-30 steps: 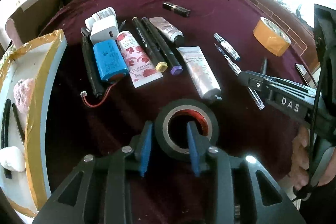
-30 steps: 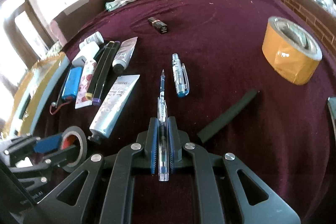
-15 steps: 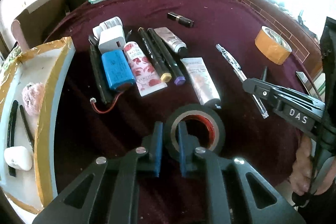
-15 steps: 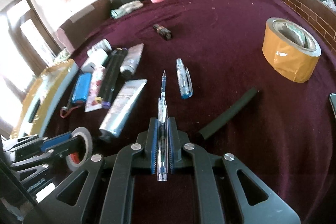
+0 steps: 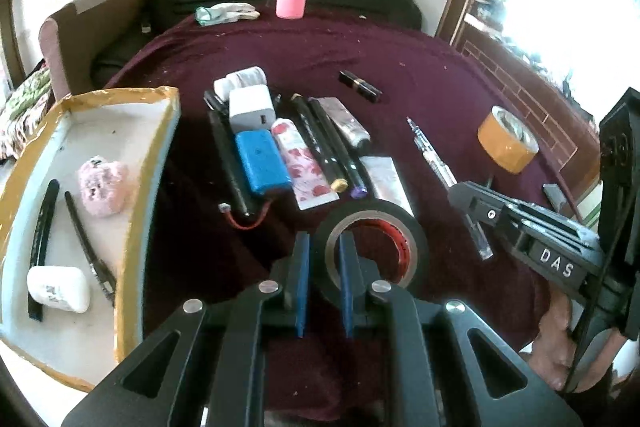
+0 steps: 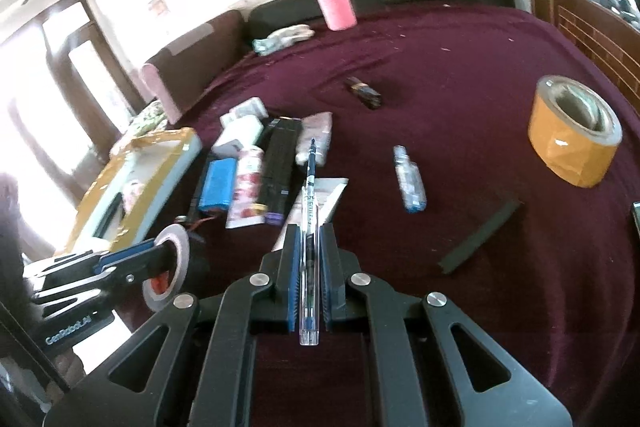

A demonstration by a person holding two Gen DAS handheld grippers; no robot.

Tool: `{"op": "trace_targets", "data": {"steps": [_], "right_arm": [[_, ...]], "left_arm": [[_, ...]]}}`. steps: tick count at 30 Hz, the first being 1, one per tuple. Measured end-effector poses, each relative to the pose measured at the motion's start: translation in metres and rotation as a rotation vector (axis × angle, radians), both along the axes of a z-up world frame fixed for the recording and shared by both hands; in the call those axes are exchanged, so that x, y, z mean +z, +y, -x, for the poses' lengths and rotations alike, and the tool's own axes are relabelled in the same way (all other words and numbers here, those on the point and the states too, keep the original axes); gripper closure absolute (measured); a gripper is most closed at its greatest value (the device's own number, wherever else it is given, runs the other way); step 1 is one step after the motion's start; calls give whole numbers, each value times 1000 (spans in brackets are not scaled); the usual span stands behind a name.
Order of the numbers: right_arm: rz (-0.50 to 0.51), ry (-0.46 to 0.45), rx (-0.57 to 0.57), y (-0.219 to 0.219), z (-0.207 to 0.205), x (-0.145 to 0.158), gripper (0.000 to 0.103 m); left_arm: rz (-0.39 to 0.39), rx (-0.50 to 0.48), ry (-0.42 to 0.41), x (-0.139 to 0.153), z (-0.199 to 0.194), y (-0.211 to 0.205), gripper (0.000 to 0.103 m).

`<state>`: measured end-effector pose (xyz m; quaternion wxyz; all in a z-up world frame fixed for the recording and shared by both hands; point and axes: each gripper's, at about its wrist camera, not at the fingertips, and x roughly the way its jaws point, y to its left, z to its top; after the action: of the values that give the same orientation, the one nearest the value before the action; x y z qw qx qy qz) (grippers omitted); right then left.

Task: Organize objects
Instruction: 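Carry the tape roll and clear pen over the white tray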

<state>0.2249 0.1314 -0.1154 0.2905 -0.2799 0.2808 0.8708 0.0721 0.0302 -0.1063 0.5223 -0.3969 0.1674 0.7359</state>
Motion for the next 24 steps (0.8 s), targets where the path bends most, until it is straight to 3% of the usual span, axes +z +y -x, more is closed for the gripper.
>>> {"op": "trace_targets", "data": {"steps": [12, 24], "right_arm": [[-33, 63, 178, -31, 69, 28, 96], [47, 64, 393, -50, 171, 18, 96]], "left_arm": [[-51, 108, -53, 17, 53, -44, 92], [-78, 360, -61, 23, 151, -114, 92]]}}
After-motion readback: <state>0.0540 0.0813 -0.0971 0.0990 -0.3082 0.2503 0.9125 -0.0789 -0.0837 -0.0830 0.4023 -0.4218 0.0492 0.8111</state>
